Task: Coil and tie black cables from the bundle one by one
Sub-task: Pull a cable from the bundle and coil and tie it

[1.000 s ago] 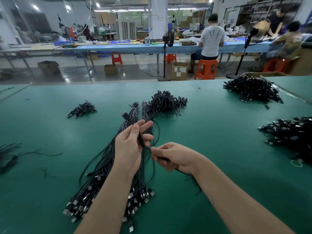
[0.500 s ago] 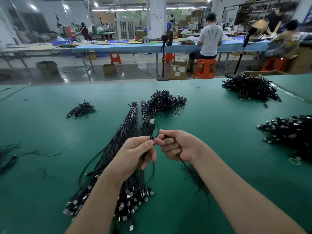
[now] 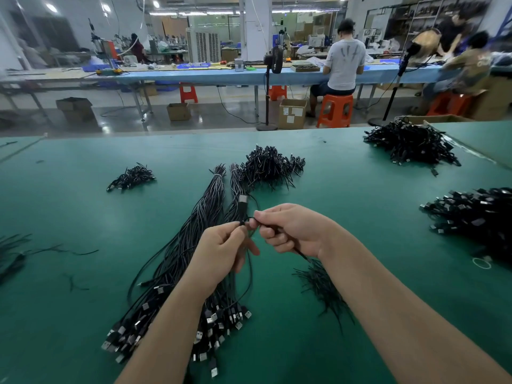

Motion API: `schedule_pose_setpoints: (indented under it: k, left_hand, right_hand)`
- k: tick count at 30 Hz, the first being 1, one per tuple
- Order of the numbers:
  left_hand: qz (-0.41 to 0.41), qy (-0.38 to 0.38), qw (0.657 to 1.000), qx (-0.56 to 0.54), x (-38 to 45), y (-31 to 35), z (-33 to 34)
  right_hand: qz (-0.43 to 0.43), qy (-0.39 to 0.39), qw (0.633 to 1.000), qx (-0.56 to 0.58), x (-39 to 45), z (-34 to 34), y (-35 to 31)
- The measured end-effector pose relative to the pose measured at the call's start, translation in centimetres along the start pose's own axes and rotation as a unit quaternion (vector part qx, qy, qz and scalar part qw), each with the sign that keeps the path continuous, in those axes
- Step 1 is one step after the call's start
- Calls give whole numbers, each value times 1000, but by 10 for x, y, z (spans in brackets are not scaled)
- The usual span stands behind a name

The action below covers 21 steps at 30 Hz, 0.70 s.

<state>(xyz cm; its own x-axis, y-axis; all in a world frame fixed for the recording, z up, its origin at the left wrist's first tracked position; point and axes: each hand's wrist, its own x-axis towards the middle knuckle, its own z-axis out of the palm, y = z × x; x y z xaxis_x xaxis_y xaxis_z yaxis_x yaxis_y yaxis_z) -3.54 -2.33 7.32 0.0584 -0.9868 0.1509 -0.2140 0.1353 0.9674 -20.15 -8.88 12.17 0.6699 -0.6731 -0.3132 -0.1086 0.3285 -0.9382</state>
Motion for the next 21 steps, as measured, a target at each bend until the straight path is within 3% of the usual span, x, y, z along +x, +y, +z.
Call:
schedule_pose_setpoints:
  k: [4, 11, 17, 21]
  left_hand:
    - [2, 72, 996, -43, 4, -5, 6]
    - [1, 115, 991, -63, 7, -13, 17]
    - [-48, 100, 956, -270, 16, -7, 24]
    - [-67, 100, 931, -344, 16, -7, 28]
  right_hand:
    - [-20, 21, 994, -102, -3, 11, 11]
    - [-8, 6, 990, -139, -12, 9, 20]
    - [9, 20, 983, -182, -7, 10, 38]
    - [5, 43, 986, -161, -2, 8, 48]
